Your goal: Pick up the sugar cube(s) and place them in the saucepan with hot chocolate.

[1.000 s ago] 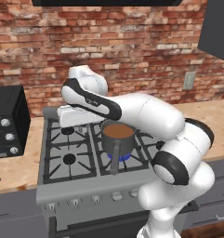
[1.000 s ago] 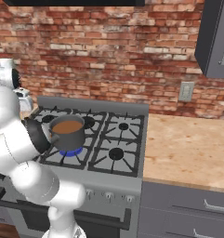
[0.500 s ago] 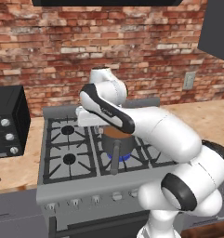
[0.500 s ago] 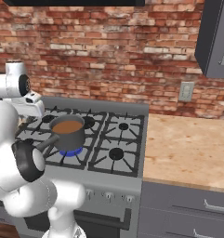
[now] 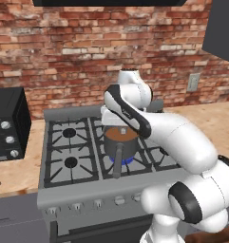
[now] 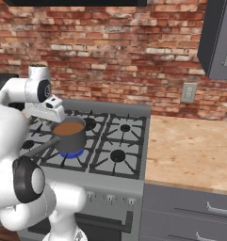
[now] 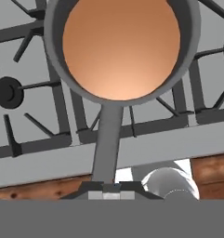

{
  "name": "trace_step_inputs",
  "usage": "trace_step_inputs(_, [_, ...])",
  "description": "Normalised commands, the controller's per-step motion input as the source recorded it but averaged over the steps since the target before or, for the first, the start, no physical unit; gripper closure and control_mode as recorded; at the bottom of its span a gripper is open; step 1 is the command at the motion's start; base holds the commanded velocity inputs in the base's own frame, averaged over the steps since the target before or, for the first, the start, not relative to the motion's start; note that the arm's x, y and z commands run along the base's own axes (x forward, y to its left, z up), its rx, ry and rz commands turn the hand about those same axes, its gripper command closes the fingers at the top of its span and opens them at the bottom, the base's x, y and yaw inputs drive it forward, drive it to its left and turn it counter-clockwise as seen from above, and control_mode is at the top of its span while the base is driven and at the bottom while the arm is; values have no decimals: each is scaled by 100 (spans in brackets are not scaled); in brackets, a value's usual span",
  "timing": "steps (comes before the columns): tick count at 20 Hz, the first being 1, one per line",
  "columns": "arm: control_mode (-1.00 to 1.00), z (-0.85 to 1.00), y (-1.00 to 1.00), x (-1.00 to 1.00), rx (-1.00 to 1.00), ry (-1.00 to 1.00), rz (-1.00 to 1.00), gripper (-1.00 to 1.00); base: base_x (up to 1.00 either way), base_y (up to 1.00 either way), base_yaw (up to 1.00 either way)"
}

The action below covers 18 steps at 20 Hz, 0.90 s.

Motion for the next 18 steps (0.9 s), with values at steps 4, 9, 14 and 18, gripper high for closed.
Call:
trace_step_inputs(4, [-100, 0, -6, 55, -3, 6, -3, 100, 0, 0, 0])
trace_step_inputs(9, [-100, 0, 0, 58, -7, 7, 0, 100, 0, 0, 0])
trace_step_inputs(14, [-100, -2, 2, 53, -7, 8, 0, 100, 0, 0, 0])
trace_step_inputs(18, [-100, -28, 0, 56, -8, 5, 0, 100, 0, 0, 0])
